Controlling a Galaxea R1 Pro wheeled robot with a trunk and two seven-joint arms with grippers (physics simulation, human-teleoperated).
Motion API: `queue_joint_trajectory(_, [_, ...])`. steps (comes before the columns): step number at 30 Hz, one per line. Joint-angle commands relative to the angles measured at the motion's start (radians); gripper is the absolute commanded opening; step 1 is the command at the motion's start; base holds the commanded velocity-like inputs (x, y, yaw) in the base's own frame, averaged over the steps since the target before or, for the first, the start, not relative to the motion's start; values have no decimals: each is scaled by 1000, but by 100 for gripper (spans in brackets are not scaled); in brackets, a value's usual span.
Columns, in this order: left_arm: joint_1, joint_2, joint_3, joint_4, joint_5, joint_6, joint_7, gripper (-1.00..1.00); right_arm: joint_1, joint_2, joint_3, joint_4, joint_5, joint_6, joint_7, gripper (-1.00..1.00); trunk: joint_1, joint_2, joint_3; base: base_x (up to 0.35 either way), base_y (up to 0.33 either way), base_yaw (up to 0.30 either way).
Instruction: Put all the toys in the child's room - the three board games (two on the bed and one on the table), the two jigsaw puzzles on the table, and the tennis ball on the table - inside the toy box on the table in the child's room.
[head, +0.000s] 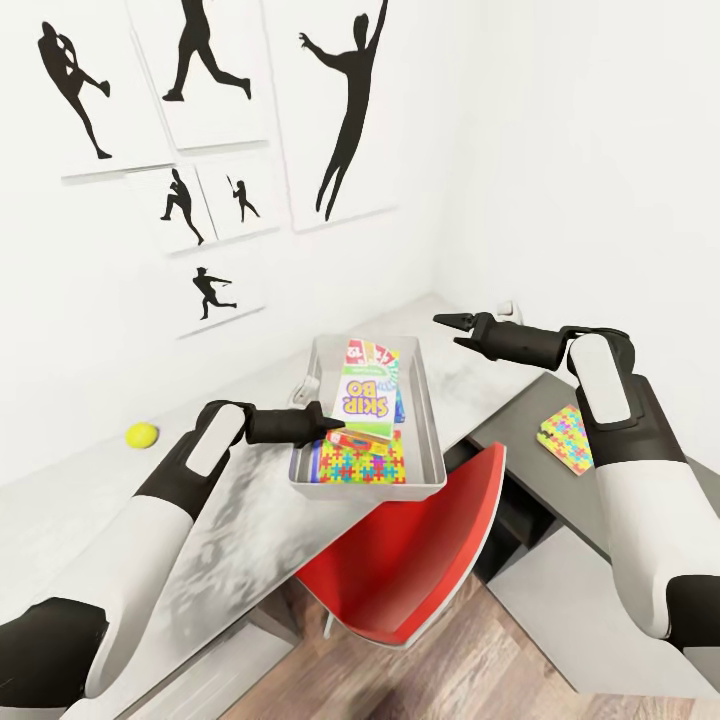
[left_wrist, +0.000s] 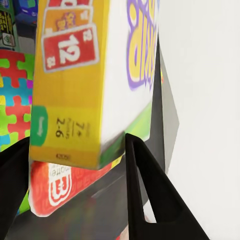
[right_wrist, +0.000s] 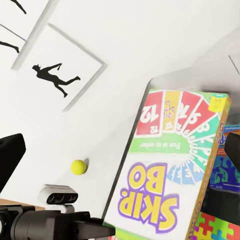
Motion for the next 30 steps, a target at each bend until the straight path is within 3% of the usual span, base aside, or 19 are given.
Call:
queue_joint_trajectory(1, [-1,1,-2,0,-9,1,-10,-100,-1,0,-1,0,9,3,9,100,1,-2,-2,0,0,0])
queue_joint_trajectory(17, [-1,-2,1,2,-3,5,-4,-100,-1,0,-1,0,9,3,10,100,1,-2,-2,0,0,0])
queue_joint_trajectory(27, [-1,1,3,20,-4,4,39,-100,-1,0,-1,1,8,3,10,100,1,-2,-2,0,0,0])
queue_joint_trajectory(30, [-1,0,18,20,-3,5,62,-100,-1,0,-1,1,9,3,10,100,1,-2,-2,0,0,0])
